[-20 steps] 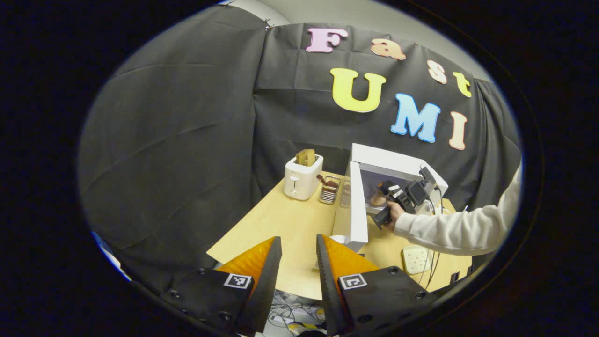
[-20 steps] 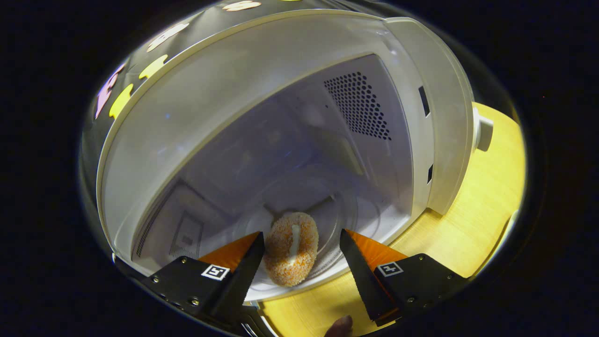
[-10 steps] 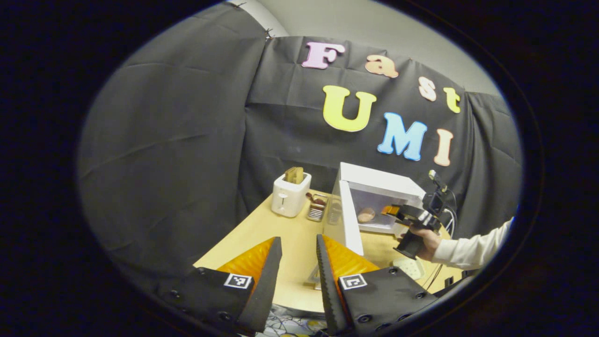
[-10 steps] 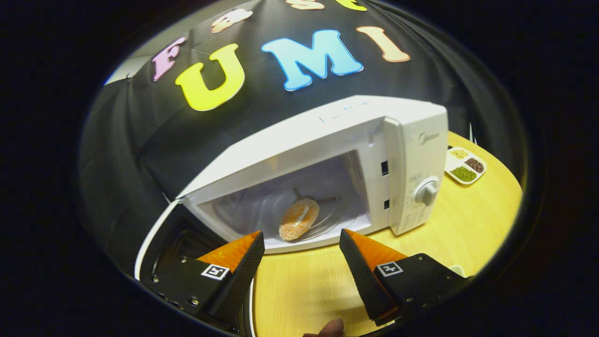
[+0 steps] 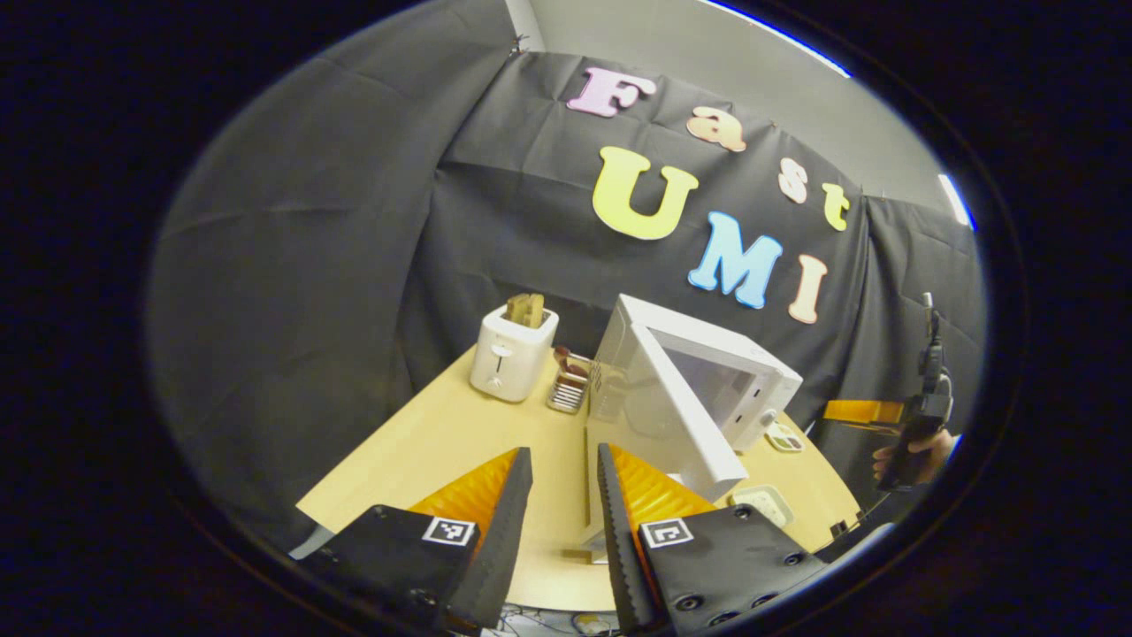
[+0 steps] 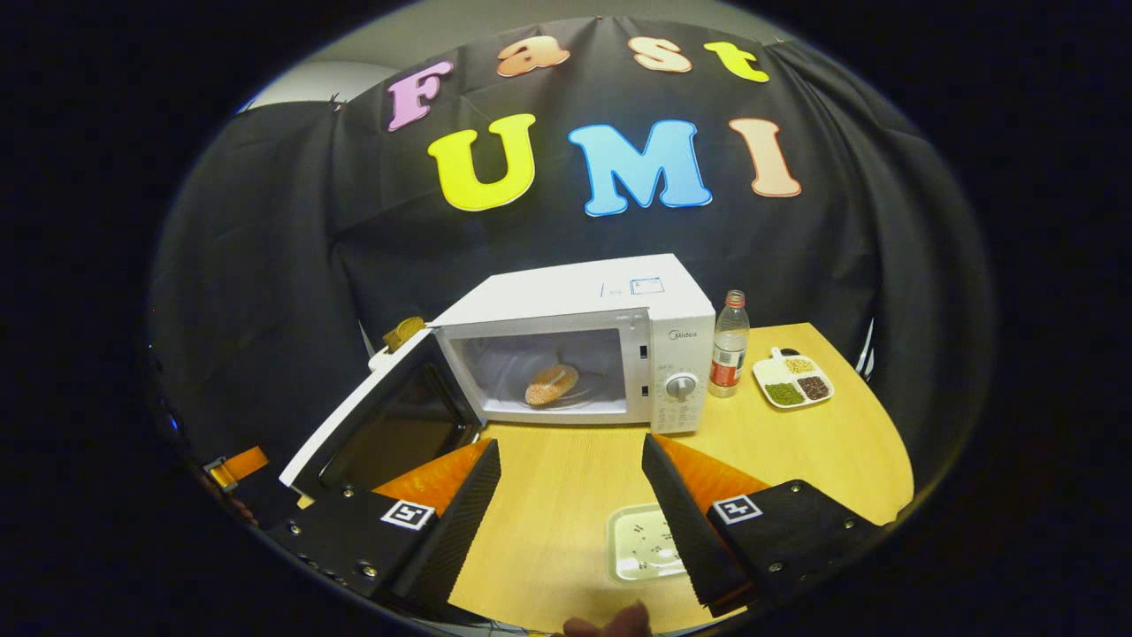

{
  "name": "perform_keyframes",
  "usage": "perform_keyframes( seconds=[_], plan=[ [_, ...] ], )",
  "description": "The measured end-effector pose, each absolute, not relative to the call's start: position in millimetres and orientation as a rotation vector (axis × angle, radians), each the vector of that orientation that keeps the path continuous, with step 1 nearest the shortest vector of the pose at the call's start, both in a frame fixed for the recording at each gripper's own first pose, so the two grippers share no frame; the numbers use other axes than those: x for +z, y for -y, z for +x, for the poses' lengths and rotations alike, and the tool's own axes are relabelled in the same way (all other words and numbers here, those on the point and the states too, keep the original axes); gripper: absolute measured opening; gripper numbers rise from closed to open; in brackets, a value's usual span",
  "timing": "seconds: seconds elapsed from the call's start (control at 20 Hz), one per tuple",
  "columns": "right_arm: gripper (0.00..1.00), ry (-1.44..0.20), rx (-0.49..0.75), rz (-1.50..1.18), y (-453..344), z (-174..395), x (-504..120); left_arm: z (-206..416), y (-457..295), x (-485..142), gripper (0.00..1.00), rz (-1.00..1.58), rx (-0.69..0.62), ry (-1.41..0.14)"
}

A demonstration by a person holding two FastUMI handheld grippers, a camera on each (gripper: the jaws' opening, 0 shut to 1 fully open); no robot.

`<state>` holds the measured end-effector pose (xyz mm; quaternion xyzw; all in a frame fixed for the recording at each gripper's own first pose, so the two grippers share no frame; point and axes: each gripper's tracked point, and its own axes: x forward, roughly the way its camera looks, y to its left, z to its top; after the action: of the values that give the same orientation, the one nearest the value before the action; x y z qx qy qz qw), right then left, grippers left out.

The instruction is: Open the microwave oven with the left hand, put the food in, and close the microwave oven.

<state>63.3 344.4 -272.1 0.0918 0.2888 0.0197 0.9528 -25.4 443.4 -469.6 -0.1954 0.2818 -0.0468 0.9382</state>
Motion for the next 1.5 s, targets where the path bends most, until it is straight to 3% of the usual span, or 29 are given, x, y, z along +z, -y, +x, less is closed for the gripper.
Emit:
perform_keyframes(
  seconds=[0.05,0.15,0.2,0.3,0.45,0.6,0.7,0.8,0.85,0.9,1.0,1.05,1.25,1.4,1.45,1.5],
  plan=[
    [0.98,-0.573,0.044,0.166,-343.8,57.4,-264.8,-24.5,-441.9,-482.6,0.48,-0.4,-0.103,-0.594],
    [0.98,-0.563,0.064,0.146,-346.6,46.7,-256.1,-24.7,-439.5,-501.9,0.54,-0.397,-0.113,-0.629],
    [0.98,-0.565,0.076,0.135,-347.2,43.0,-252.4,-22.9,-434.2,-511.4,0.47,-0.409,-0.126,-0.652],
    [0.98,-0.559,0.101,0.105,-345.5,38.6,-247.7,-25.2,-417.7,-528.7,0.5,-0.443,-0.155,-0.733],
    [0.98,-0.57,0.115,0.102,-333.2,27.2,-248.4,-13.1,-412.3,-531.8,0.53,-0.368,-0.15,-0.73],
    [0.98,-0.562,0.124,0.093,-306.2,12.8,-243.5,-11.8,-393.5,-534.9,0.67,-0.324,-0.162,-0.763],
    [0.98,-0.557,0.12,0.086,-285.7,6.0,-243.3,-10.7,-373.6,-527.7,0.64,-0.307,-0.167,-0.764],
    [0.98,-0.551,0.122,0.086,-266.4,1.9,-244.8,-9.5,-344.6,-521.4,0.75,-0.273,-0.185,-0.765],
    [0.98,-0.549,0.121,0.086,-255.0,-0.5,-244.5,-6.8,-331.4,-520.2,0.74,-0.257,-0.186,-0.763],
    [0.98,-0.548,0.126,0.089,-244.7,-2.7,-245.3,-2.9,-318.9,-518.4,0.67,-0.246,-0.182,-0.761],
    [0.98,-0.548,0.128,0.096,-222.1,-7.8,-247.7,2.0,-289.9,-517.1,0.68,-0.237,-0.173,-0.776],
    [0.98,-0.55,0.127,0.096,-210.0,-11.5,-250.2,4.4,-276.4,-516.8,0.63,-0.225,-0.168,-0.783],
    [0.98,-0.56,0.126,0.112,-165.9,-26.3,-262.6,18.7,-217.7,-509.1,0.73,-0.188,-0.168,-0.786],
    [0.98,-0.566,0.121,0.122,-133.0,-32.1,-274.2,28.8,-172.7,-509.3,0.73,-0.145,-0.2,-0.803],
    [0.98,-0.573,0.109,0.13,-122.4,-34.4,-278.8,32.9,-160.5,-509.1,0.8,-0.121,-0.211,-0.804],
    [0.98,-0.576,0.094,0.148,-113.4,-35.8,-280.6,39.3,-148.8,-509.7,0.8,-0.096,-0.224,-0.809]
  ],
)
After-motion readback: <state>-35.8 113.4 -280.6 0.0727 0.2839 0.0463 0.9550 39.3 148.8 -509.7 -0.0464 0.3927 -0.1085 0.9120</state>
